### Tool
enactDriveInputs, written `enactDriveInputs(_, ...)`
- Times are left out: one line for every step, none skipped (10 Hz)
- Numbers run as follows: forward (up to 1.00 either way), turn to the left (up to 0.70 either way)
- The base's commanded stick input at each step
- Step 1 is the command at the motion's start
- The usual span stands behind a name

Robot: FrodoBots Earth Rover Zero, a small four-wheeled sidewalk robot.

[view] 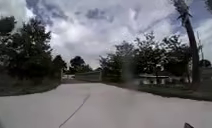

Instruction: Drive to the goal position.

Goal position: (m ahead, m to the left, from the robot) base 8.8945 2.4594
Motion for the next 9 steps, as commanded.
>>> enactDriveInputs(0.59, 0.15)
enactDriveInputs(0.59, 0.15)
enactDriveInputs(0.59, 0.15)
enactDriveInputs(0.59, 0.15)
enactDriveInputs(0.59, 0.15)
enactDriveInputs(0.59, 0.15)
enactDriveInputs(0.59, 0.15)
enactDriveInputs(0.59, 0.15)
enactDriveInputs(0.59, 0.15)
